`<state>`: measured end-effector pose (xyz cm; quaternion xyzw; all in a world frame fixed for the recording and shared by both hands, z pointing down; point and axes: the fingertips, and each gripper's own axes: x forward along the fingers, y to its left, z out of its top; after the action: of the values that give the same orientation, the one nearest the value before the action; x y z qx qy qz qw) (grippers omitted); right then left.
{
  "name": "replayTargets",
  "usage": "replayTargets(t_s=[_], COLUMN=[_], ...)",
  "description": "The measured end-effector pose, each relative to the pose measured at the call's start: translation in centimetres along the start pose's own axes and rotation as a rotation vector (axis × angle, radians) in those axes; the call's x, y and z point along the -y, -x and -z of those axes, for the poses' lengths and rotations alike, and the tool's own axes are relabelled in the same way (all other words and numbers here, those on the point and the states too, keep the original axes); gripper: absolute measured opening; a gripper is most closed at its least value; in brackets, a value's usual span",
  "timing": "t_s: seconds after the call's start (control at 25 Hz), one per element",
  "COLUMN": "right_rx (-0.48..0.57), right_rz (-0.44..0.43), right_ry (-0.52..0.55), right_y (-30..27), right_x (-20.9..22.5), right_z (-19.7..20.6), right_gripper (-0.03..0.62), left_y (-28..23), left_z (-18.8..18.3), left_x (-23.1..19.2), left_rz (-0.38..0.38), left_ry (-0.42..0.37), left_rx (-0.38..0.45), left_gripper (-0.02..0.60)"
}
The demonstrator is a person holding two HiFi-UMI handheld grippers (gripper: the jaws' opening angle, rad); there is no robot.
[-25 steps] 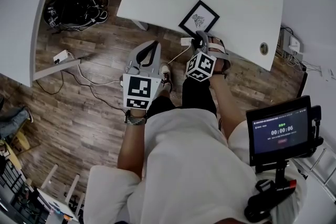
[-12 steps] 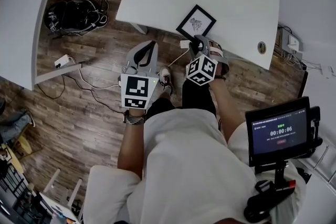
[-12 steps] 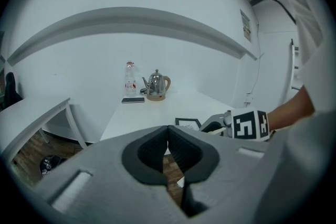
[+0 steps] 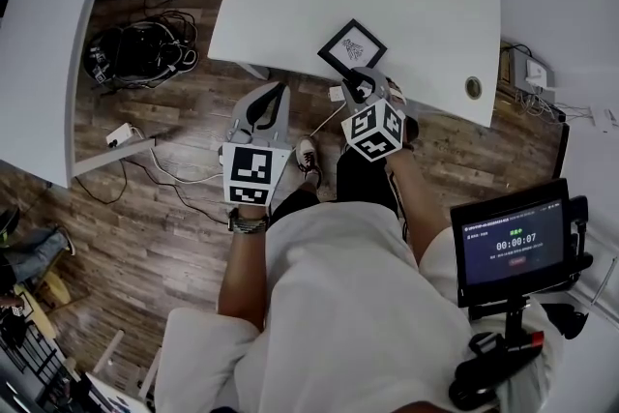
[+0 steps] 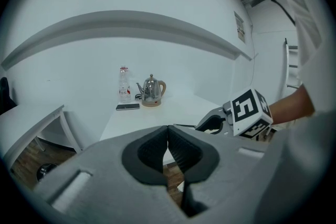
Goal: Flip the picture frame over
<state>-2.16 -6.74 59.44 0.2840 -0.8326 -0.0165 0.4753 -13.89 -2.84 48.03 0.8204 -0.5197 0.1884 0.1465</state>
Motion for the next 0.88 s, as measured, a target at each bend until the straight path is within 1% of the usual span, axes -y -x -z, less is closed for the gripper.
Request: replayTargets(t_s=[0.16,0.32,0.4,0.64,0.88], right_rx=[0.026,0.048,0.054,0.063,0.092], right_rz=[-0.021,-0.059,-0.072,-0.103,-0.170], right_ry=[-0.088,-0.197,-0.231,-0.288,-0.446], right_y=[0.7,4.4,5.3,5.3,5.9], right_x=[1.0,5.2,6.3,6.5,7.0], right_z=[-1.1,-1.2,-1.2,-1.3,-1.4], right_gripper=[0.097,0.092,0.090,0.084,0.083], left_y=[-0.4,-1.5,-1.8,-2.5,-3.2], left_z=[-0.3,-4.2,-5.1,-5.2,-5.4], left_x=[0.2,2.7,3.2,2.5,2.4], left_rz=[0.010,0.020,0.024,0.031,0.042], left_ry=[-0.009,-0.018,-0.022,-0.029,-0.026], left_rx=[0.001,-0.012,-0.016,-0.011,-0.002], left_gripper=[0.005,0.005,0.005,0.005,0.005])
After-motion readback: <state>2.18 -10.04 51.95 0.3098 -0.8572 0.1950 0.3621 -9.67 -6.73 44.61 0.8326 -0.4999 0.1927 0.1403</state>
